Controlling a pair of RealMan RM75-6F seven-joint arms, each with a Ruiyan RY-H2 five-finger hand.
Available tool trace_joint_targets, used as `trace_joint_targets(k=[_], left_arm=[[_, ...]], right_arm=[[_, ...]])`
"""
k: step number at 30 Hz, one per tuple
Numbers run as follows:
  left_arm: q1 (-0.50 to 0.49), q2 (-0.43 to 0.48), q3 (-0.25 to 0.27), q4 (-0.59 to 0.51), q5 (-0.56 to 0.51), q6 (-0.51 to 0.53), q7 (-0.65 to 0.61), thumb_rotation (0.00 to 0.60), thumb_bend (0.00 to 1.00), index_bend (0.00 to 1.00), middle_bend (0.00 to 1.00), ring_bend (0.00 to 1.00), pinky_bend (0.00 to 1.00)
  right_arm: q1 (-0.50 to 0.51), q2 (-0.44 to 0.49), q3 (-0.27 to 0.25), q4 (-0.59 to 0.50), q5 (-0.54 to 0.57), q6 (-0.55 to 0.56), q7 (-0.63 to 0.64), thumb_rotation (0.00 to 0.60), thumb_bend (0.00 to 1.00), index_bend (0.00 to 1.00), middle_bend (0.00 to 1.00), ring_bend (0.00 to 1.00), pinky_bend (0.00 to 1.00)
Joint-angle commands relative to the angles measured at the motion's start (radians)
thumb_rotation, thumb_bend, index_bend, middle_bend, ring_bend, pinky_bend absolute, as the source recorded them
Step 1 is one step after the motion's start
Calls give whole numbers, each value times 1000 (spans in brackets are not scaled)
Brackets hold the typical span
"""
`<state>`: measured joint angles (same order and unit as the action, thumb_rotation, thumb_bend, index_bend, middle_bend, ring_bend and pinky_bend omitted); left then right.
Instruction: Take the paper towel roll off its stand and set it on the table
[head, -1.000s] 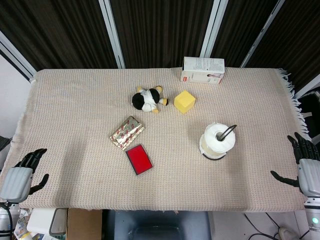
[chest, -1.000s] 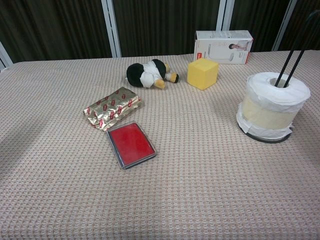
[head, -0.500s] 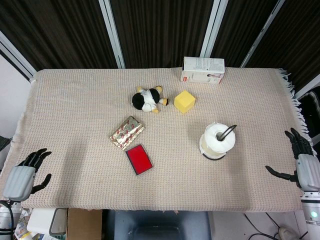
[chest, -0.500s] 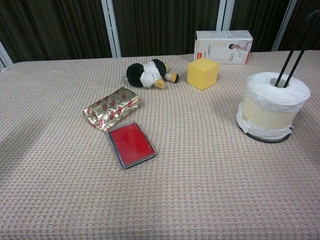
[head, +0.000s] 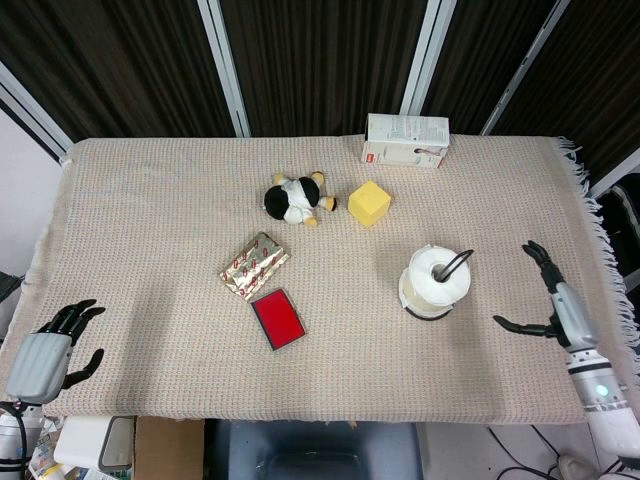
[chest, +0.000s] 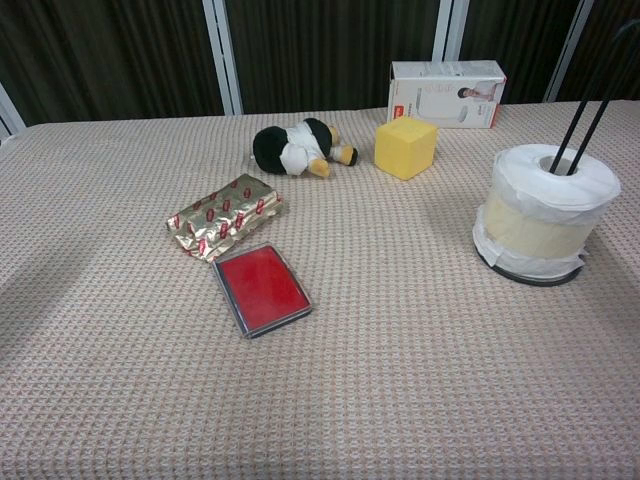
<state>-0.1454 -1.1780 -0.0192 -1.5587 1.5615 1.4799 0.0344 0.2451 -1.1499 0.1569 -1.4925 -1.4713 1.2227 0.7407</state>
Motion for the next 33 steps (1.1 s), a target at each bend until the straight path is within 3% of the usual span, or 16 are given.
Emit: trace_joint_targets(k=[1, 10, 20, 33], left_arm=[[3, 2, -1, 0, -1, 5, -4, 600, 373, 231, 163, 179, 457], [9, 7, -1, -3, -5, 9, -7, 600, 374, 235, 167, 179, 457], [3, 3, -14, -5, -23, -4, 0, 600, 373, 239, 169, 180, 456], [-12, -9, -29, -2, -40, -20, 9, 600, 373, 243, 177, 182, 457]], right_arm=[[75, -19, 11, 29, 14, -96, 56, 600, 0, 0, 0, 0, 97], [144, -76, 14, 67, 61, -195, 7, 600, 0, 0, 0, 0, 97], [197, -166, 23, 131, 138, -259, -141, 600, 0, 0, 0, 0, 92], [248, -244, 41, 192, 159, -314, -103, 600, 0, 0, 0, 0, 85]])
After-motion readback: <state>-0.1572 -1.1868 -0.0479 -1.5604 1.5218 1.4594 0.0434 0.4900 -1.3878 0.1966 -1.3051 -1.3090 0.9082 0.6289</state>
